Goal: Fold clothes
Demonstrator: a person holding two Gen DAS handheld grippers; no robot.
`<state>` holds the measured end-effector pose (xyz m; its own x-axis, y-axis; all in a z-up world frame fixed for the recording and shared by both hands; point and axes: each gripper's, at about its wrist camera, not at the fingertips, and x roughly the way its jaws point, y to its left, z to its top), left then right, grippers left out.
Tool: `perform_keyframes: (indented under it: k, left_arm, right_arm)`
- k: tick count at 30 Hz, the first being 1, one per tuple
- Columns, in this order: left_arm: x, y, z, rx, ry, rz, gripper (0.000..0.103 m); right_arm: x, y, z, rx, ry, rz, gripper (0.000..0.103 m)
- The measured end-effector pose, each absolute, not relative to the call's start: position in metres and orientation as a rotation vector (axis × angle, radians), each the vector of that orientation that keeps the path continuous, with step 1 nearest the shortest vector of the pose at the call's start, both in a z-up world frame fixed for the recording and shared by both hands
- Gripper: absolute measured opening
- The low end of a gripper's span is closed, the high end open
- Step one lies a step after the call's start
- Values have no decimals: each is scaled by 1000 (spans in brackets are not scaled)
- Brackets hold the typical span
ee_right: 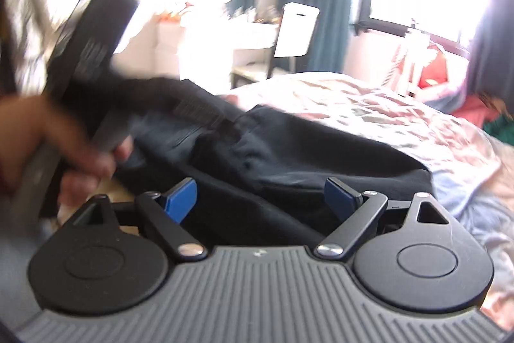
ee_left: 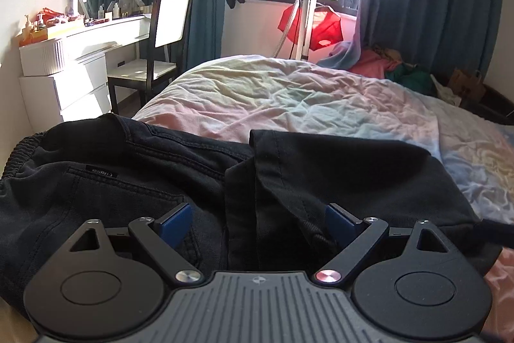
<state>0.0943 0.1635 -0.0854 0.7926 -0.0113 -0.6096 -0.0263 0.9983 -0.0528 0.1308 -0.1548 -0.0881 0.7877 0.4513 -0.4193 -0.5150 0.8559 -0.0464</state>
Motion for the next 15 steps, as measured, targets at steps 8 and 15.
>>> perform_keyframes:
  k: [8, 15]
  left_arm:
    - [99, 150, -108, 4, 710, 27, 94]
    - [98, 144, -112, 43, 700, 39, 94]
  right_arm:
    - [131, -192, -143, 100, 511, 195, 88]
    - [151, -165, -184, 146, 635, 204, 90]
